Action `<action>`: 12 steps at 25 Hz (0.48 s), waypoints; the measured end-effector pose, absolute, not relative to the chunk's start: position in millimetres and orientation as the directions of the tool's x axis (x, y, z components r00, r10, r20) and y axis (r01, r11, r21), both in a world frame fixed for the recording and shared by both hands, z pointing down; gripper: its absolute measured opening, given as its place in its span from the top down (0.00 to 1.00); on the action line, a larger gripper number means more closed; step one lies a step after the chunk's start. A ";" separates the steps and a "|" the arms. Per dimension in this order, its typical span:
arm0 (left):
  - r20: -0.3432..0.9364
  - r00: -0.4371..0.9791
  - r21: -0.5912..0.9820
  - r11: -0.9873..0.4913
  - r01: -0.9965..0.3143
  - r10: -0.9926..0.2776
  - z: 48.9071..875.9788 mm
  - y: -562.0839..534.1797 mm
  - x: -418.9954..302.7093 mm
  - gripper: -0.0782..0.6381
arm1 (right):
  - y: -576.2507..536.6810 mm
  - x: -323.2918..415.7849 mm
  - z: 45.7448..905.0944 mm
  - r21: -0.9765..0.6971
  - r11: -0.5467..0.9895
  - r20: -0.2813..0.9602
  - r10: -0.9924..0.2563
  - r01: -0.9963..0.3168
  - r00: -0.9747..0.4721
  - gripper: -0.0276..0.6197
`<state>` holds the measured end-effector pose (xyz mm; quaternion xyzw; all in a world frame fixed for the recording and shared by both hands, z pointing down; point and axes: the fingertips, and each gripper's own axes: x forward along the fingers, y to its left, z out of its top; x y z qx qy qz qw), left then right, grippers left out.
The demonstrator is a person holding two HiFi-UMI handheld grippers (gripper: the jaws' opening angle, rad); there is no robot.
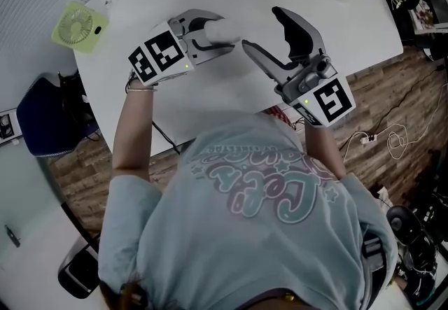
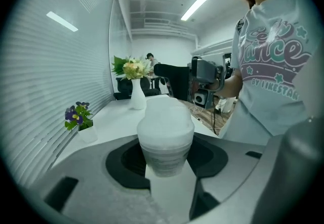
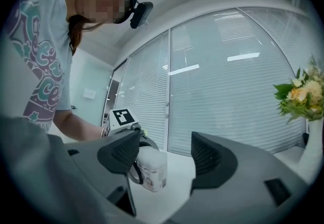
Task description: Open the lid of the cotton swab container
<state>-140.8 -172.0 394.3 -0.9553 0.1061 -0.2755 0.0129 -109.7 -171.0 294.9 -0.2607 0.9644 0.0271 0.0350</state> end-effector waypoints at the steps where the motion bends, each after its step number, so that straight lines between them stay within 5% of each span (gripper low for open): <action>1: 0.521 0.827 -0.083 -0.977 -0.195 -0.209 389.5 -169.5 -142.5 0.61 | -168.2 -113.4 293.5 0.044 0.871 -0.084 -0.485 -0.490 -0.870 0.47; 12: 0.539 0.834 -0.073 -0.993 -0.092 -0.117 353.8 -135.7 -147.1 0.61 | -144.8 -138.0 275.8 0.069 0.944 -0.109 -0.315 -0.324 -0.943 0.47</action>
